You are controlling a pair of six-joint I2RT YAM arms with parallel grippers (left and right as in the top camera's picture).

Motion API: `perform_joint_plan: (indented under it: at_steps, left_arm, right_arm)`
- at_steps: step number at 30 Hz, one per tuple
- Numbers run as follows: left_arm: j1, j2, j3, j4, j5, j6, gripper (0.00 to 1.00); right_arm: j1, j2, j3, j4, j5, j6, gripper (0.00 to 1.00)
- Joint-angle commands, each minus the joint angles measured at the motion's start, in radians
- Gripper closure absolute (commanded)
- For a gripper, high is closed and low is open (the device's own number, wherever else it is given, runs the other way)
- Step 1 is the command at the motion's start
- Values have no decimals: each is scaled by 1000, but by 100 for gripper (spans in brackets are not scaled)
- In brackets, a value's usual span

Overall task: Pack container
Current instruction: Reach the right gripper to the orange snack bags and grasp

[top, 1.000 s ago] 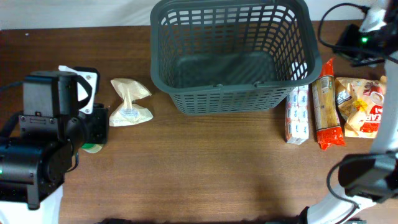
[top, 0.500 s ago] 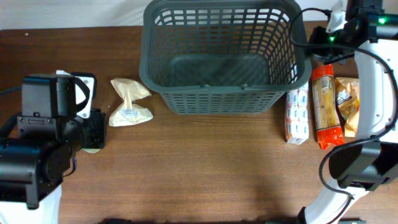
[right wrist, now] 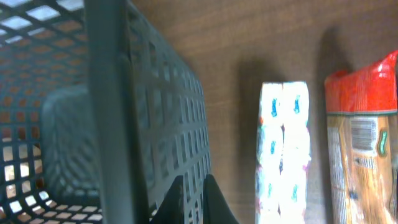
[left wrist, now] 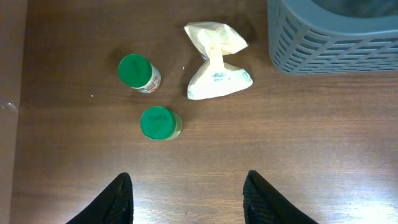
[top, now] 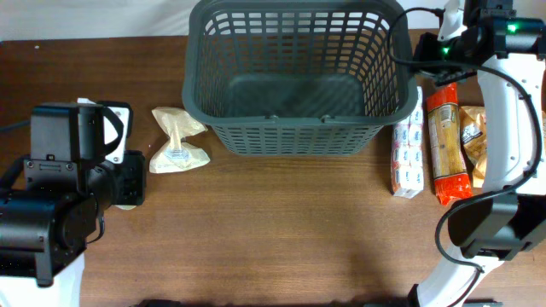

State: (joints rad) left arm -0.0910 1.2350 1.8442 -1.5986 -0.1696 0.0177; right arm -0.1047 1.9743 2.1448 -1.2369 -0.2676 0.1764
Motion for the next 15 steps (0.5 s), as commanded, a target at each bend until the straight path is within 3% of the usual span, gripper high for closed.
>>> perform_joint_plan:
  at_steps: [1, 6, 9, 11, 12, 15]
  left_arm:
    - [6, 3, 5, -4, -1, -11, 60]
    - [6, 3, 5, -4, 1, -26, 58]
    - [6, 3, 5, -5, 1, -26, 50]
    - [6, 3, 5, -12, 0, -26, 22]
    - [6, 3, 5, -13, 0, -26, 1]
    - [6, 3, 5, -14, -1, -26, 1]
  right_arm:
    - [8, -4, 11, 26, -17, -2, 96]
    - [12, -4, 12, 60, -15, 24, 96]
    - [-16, -12, 12, 38, 23, 68, 96]
    - [-51, -25, 12, 5, 77, 127, 96]
    - [-71, -31, 13, -9, 89, 137, 96]
    - [-148, -46, 13, -61, 97, 135, 96]
